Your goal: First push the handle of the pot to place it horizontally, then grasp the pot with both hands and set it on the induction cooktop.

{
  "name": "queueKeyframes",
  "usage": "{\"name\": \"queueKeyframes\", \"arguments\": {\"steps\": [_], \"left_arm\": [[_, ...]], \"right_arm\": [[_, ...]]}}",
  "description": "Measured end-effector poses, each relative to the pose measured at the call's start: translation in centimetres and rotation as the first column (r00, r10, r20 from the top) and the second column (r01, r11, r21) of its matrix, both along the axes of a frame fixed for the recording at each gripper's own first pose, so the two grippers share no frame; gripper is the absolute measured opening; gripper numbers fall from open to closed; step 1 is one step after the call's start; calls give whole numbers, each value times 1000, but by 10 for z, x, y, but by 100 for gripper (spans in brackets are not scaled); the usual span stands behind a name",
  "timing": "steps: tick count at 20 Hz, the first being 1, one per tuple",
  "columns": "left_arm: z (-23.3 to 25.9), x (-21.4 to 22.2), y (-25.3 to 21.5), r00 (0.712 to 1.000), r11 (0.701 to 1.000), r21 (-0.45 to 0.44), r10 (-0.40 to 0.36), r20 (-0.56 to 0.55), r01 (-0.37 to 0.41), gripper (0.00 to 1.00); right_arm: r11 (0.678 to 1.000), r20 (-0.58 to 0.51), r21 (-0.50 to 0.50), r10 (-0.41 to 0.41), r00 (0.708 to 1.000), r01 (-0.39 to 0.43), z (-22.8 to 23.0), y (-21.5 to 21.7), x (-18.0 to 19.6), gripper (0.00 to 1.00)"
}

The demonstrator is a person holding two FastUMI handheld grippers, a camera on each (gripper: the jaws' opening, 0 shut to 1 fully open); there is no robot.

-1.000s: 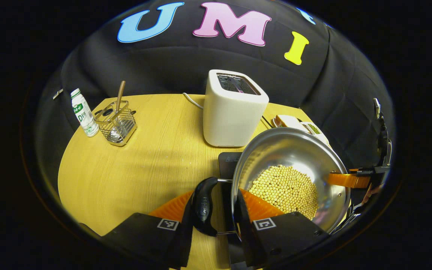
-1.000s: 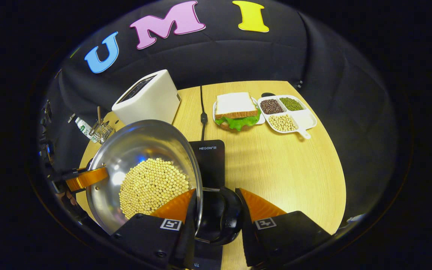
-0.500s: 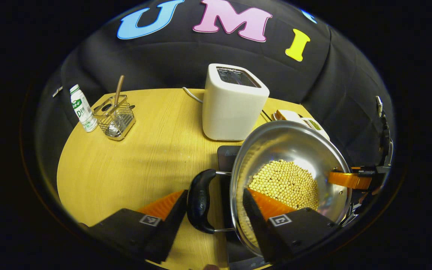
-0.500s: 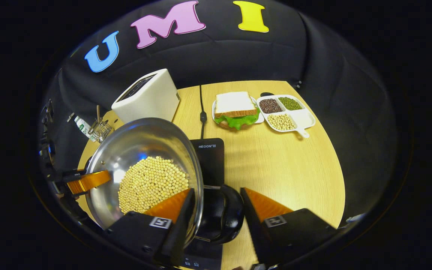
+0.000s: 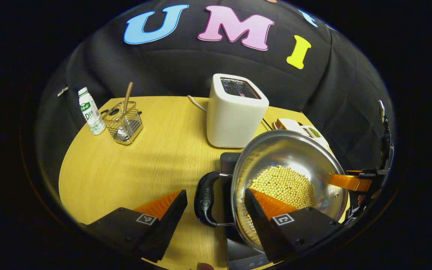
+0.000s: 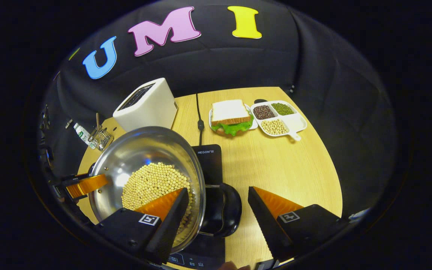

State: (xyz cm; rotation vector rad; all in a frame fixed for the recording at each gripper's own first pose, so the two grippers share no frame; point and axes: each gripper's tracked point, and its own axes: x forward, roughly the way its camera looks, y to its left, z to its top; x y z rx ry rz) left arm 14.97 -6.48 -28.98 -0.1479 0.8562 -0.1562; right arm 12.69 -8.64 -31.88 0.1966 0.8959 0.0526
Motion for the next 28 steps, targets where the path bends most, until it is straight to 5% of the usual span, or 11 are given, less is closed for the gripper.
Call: {"name": "queueKeyframes", "arguments": {"steps": [9, 19, 28], "left_arm": [[98, -6, -5, 977, 999, -35, 5, 213, 2, 96], [230, -39, 1, 879, 999, -21, -23, 476, 37, 95], [280, -100, 26, 808, 1000, 7, -18, 589, 17, 95]], "right_arm": [[995, 301, -67, -55, 952, 79, 115, -22, -2, 98], [988, 528, -70, -80, 845, 137, 234, -19, -53, 99], [991, 677, -56, -51, 734, 121, 306, 24, -94, 98]]}}
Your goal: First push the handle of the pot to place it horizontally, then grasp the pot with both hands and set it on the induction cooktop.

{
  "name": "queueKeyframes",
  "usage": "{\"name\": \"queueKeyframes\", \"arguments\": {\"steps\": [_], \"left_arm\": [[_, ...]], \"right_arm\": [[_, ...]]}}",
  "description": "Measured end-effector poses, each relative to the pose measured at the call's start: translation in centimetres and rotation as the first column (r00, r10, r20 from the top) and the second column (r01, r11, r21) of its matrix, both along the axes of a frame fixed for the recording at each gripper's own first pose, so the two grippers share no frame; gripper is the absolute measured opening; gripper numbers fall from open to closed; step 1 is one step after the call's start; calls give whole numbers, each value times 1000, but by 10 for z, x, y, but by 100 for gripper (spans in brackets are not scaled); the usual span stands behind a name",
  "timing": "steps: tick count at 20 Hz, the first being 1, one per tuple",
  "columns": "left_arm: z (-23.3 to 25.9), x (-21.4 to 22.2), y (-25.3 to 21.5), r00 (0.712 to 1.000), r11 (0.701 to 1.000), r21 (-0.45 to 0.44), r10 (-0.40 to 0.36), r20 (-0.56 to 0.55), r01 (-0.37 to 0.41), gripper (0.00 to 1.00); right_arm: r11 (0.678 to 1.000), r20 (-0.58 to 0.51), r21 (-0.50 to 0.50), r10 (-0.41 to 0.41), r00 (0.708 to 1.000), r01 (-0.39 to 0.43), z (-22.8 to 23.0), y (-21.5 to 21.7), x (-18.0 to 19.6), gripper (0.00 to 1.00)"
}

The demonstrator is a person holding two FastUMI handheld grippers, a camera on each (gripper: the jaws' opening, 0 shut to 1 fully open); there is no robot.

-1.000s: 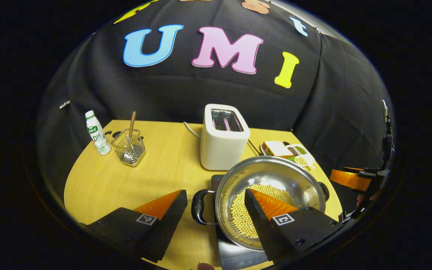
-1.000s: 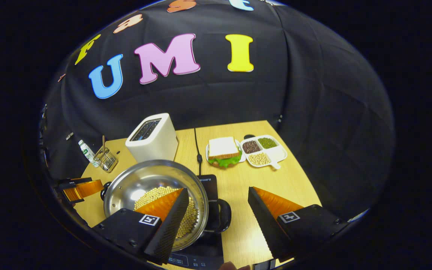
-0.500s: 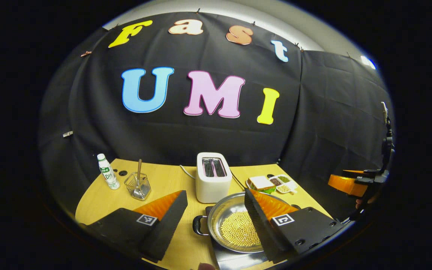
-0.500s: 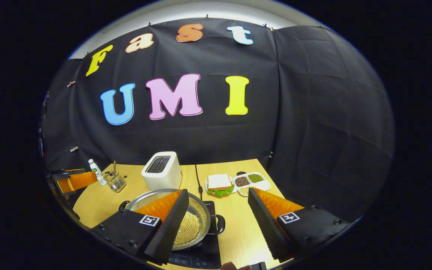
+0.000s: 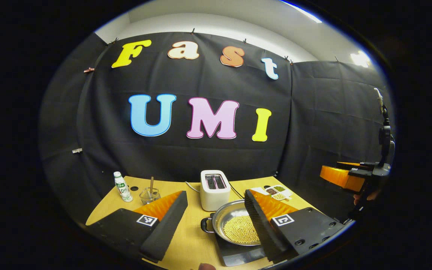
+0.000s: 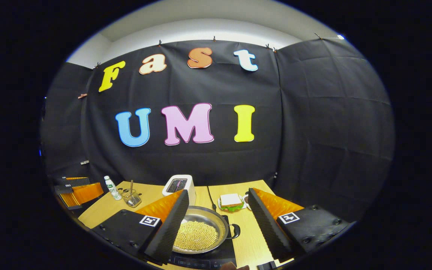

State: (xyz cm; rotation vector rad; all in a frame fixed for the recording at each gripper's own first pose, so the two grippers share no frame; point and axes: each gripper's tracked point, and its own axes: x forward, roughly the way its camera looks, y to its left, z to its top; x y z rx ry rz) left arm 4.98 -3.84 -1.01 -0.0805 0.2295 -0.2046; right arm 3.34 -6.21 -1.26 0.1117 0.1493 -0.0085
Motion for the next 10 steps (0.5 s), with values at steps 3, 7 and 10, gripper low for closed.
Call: {"name": "queueKeyframes", "arguments": {"steps": [3, 7, 10], "left_arm": [[8, -15, 14, 999, 999, 11, 31, 31, -32, 95], [7, -31, 23, 998, 999, 30, 42, 38, -43, 95], [5, -36, 24, 999, 999, 18, 41, 28, -42, 97]], "right_arm": [[999, 73, -36, 5, 997, -2, 20, 14, -17, 98], [999, 97, -53, 3, 995, 2, 26, 24, -28, 99], [999, 95, -40, -5, 995, 9, 26, 23, -26, 99]]}}
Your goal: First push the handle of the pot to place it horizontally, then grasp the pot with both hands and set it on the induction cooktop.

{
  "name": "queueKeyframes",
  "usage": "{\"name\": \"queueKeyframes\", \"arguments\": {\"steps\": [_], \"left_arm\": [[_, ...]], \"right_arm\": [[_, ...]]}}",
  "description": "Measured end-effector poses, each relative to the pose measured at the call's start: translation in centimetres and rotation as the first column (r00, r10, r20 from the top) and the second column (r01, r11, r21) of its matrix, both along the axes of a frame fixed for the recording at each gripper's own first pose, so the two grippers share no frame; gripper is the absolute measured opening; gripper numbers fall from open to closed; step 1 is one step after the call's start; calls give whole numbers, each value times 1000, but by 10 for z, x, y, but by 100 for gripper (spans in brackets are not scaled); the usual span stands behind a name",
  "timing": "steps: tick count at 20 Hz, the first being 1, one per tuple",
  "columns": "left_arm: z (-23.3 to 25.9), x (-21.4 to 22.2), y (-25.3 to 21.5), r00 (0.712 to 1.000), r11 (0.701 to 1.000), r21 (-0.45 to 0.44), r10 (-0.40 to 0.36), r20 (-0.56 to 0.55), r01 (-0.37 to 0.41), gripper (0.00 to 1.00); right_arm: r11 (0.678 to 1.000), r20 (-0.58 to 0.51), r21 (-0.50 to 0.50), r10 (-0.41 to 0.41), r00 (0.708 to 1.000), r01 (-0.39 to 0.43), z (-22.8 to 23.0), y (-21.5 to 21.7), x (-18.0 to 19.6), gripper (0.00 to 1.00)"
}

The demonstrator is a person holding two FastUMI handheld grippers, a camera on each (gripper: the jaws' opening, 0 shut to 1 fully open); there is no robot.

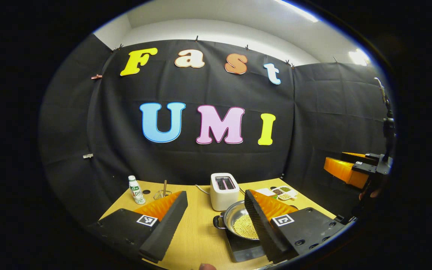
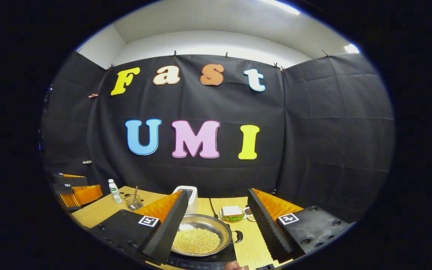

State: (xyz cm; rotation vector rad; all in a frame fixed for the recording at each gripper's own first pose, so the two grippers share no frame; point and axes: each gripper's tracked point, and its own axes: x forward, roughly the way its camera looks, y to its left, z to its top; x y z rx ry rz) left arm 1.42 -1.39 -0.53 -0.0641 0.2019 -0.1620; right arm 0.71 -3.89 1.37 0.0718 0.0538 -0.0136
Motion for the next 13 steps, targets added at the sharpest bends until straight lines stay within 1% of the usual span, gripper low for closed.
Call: {"name": "queueKeyframes", "arguments": {"steps": [1, 13], "left_arm": [[0, 0, 1, 1000, 1000, 1, 0, -2, 0, 95], [-8, -1, -12, 999, 1000, -6, -27, -24, 27, 95]], "right_arm": [[1000, -3, 4, -4, 1000, 4, -1, -2, -1, 99], [1000, -31, -6, -17, 999, 17, -10, -10, -4, 99]]}}
